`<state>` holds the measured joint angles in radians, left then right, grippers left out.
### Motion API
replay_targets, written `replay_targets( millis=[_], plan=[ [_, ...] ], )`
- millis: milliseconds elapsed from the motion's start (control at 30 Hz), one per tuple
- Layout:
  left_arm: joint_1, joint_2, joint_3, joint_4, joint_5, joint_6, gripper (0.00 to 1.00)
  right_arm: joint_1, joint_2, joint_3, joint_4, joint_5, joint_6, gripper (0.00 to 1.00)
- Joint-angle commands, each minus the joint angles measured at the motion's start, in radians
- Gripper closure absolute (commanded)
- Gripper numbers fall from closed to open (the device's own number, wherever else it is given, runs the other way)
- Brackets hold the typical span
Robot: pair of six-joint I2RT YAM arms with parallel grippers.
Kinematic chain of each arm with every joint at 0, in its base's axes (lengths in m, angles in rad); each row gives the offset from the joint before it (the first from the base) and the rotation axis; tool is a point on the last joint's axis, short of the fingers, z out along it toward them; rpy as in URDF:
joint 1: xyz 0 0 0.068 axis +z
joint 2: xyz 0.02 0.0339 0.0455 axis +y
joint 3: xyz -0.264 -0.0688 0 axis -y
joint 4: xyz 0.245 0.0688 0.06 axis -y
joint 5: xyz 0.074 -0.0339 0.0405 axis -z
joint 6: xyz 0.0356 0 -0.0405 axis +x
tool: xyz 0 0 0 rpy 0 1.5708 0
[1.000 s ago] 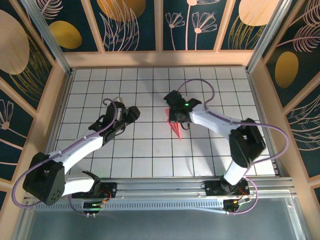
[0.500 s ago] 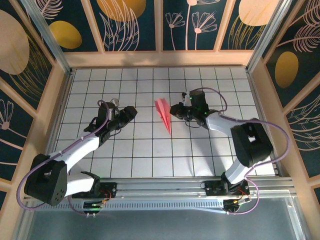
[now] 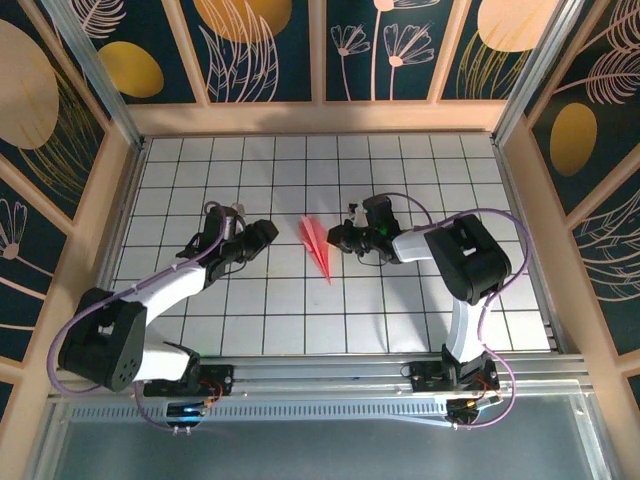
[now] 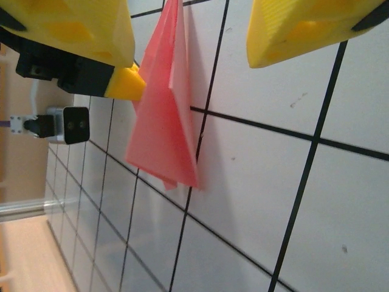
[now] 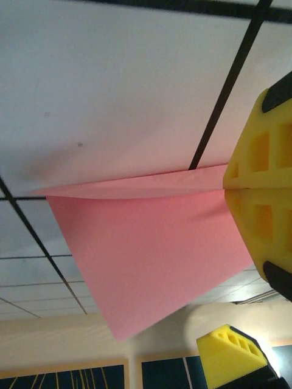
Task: Fold a paper plane with a square sheet of paper (fold left side to right side)
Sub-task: Place the paper plane at the center of the table, then pick up the paper plane at the center of the table.
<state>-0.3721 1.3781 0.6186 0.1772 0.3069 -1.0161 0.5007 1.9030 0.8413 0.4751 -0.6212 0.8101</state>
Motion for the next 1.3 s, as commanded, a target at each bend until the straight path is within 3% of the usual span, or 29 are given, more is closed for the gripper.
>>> replay_targets(
  millis=[0,467,767,1067,1267],
  plan=[
    [0.004,0.062,0.018,0.068,0.086,-0.02,0.52,-0.008,0.004,-0.021,0.03,0.01,-0.026,1.0],
    [-0.08,0.317,0.165,0.137,0.153,-0.008,0.54,-0.008,-0.005,-0.015,0.005,0.008,-0.045,1.0],
    [-0.126,0.446,0.232,0.139,0.158,0.002,0.64,-0.008,-0.013,-0.013,-0.016,0.012,-0.057,1.0],
    [-0.129,0.414,0.222,0.13,0.126,0.001,0.84,-0.007,-0.018,-0.008,-0.051,0.02,-0.078,1.0],
    [-0.129,0.386,0.22,0.144,0.127,-0.024,0.93,-0.013,-0.09,0.014,-0.16,0.074,-0.142,0.83]
  ],
)
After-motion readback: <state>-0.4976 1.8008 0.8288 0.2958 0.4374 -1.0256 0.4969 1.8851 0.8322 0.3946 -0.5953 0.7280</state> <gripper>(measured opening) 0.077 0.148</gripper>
